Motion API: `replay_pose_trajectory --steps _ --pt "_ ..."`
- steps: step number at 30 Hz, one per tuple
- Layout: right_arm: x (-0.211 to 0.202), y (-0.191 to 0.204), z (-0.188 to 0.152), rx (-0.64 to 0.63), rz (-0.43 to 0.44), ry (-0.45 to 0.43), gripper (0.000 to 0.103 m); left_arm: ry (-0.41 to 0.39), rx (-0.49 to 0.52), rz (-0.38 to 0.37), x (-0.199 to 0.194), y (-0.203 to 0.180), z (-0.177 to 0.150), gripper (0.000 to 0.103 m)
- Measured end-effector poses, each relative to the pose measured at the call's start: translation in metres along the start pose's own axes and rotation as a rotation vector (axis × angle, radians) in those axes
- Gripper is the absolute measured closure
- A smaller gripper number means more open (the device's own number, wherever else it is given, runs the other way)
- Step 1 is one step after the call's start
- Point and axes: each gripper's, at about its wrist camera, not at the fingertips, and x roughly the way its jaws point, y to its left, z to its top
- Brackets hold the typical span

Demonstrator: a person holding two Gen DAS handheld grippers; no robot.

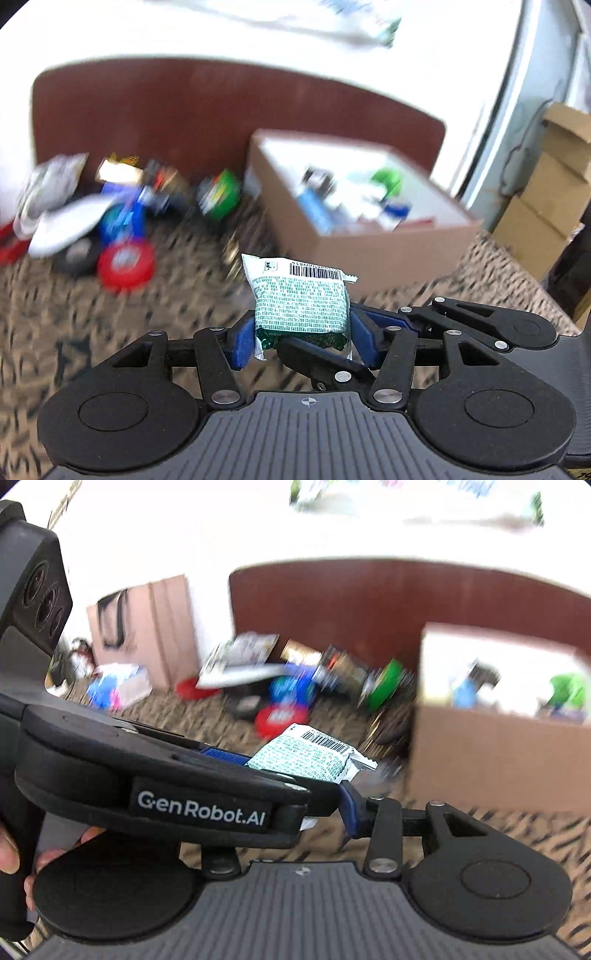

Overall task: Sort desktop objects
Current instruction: 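Lift the green packet with the left gripper and carry it over the box, then open the left gripper to drop the green packet into the box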

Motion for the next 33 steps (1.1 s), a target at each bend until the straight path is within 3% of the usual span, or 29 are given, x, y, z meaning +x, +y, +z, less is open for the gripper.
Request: replay_pose_trajectory --steps 6,11,17,22,23,24,27,29,33 --pt "-0.019 -0.037 0.038 -0.01 -0.095 -0.099 0.054 -0.084 0.079 -0.06 0.021 -0.038 0.049 0.035" --pt "-0.017 -0.078 0.057 0.008 -0.167 -0.135 0.054 -0.084 0.072 -0.111 0.058 -0.053 0.081 0.035" --pt "0.002 -0.119 0.059 0.059 -0.18 -0.122 0.054 -0.039 0.078 -0.112 0.102 -0.055 0.093 0.035" --pt "0.021 -0.129 0.056 0.078 -0.168 -0.099 0.054 -0.018 0.062 -0.096 0.122 -0.046 0.094 0.034" --pt "0.024 -0.13 0.056 0.078 -0.165 -0.096 0.054 -0.018 0.06 -0.09 0.124 -0.045 0.094 0.033" --pt "0.027 -0.131 0.056 0.077 -0.161 -0.094 0.054 -0.019 0.058 -0.084 0.125 -0.043 0.094 0.025" --pt "0.032 -0.132 0.055 0.072 -0.157 -0.11 0.04 -0.033 0.03 -0.081 0.123 -0.036 0.094 0.001" --pt "0.031 -0.129 0.054 0.05 -0.209 -0.133 0.01 -0.062 0.014 -0.069 0.114 -0.033 0.093 0.0" --pt "0.021 -0.128 0.05 0.04 -0.247 -0.164 0.002 -0.074 -0.027 -0.037 0.101 -0.027 0.09 0.0"
